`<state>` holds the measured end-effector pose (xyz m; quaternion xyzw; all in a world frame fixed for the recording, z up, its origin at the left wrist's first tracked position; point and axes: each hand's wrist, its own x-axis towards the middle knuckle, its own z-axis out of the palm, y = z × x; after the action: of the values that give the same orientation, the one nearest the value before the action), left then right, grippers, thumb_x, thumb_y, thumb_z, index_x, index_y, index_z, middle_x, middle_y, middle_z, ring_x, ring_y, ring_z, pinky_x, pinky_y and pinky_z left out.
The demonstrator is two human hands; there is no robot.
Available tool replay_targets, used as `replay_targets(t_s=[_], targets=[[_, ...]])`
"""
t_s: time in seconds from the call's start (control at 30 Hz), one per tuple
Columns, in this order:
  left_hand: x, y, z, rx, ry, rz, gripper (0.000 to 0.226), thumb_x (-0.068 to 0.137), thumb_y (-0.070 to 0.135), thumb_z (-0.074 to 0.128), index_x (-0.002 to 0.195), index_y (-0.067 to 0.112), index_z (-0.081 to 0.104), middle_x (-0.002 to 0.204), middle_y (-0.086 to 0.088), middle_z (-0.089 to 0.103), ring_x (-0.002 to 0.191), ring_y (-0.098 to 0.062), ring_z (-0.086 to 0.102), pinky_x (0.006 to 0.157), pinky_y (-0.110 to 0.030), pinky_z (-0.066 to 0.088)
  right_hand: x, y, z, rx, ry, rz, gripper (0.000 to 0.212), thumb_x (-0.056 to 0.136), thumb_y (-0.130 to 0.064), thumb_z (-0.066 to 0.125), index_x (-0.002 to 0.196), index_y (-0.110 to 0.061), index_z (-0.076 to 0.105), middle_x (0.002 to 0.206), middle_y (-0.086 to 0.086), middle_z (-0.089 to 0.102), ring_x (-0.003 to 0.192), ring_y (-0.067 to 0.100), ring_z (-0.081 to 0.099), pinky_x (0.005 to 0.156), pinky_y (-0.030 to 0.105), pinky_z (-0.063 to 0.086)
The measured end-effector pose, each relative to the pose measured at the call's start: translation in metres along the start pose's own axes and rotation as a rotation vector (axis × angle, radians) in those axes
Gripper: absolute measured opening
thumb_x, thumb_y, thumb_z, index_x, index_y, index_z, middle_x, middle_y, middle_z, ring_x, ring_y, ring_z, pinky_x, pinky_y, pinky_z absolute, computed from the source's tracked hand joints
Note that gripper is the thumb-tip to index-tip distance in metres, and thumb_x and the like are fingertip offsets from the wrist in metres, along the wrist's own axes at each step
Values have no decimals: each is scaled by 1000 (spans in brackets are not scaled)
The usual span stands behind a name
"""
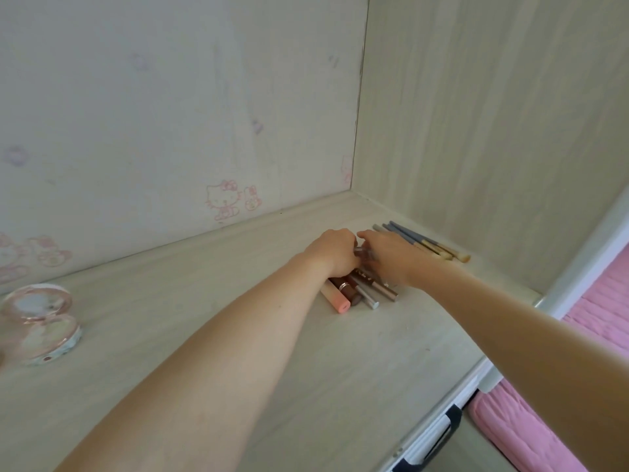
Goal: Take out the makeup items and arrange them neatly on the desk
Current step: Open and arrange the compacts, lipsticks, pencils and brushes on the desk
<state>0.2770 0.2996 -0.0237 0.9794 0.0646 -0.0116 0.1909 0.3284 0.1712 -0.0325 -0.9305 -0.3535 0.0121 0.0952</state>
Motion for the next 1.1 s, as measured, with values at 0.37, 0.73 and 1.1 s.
replay_targets(t_s=[0.37, 0.73, 1.1], targets=[[-36, -8, -17, -459, 301, 31, 47, 81, 28, 72, 125, 16, 60, 123, 1, 62, 116, -14, 55, 91, -22, 40, -22, -20, -21, 153, 242, -39, 59, 94, -14, 56, 147, -15, 31, 143, 6, 46, 131, 23, 44, 107, 33, 35], [-133, -36, -53, -1207, 276, -207, 46, 76, 18, 80, 116, 7, 60, 103, -8, 69, 87, -21, 70, 85, -33, 57, -80, -104, -41, 222, 339, -140, 59, 94, -23, 58, 146, -20, 30, 138, 0, 52, 127, 21, 48, 101, 34, 39], [-260, -90, -69, -1588, 242, -203, 19, 87, 10, 65, 101, -2, 67, 88, -11, 74, 83, -27, 72, 77, -33, 59, -140, -203, -31, 268, 399, -382, 34, 91, -25, 62, 123, -16, 56, 122, -3, 60, 117, 15, 52, 97, 27, 41]])
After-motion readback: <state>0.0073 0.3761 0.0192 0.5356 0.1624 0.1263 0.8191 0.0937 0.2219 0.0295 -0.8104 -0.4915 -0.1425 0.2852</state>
